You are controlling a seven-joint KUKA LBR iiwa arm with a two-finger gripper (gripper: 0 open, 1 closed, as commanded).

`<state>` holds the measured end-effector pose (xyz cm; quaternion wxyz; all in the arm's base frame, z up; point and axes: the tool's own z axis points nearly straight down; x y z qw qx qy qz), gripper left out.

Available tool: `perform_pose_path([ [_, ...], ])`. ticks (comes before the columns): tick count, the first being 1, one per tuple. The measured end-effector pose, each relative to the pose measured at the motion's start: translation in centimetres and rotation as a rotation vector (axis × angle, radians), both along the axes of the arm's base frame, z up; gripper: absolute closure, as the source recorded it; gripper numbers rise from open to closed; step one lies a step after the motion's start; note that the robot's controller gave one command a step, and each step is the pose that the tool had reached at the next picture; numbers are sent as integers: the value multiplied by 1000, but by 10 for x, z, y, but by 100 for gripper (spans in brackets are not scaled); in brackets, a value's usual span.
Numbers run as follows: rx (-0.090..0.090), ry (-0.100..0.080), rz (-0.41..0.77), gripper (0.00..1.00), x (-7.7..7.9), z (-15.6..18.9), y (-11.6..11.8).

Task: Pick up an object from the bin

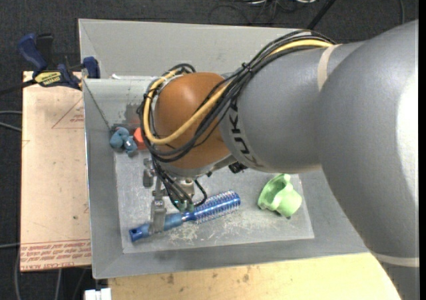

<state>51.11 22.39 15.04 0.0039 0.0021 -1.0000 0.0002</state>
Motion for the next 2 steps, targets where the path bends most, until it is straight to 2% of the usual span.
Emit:
perform_pose_path([
  [1, -2, 0, 107, 0, -10, -82, -68],
  [2, 2, -7, 110, 100, -9, -78, -64],
])
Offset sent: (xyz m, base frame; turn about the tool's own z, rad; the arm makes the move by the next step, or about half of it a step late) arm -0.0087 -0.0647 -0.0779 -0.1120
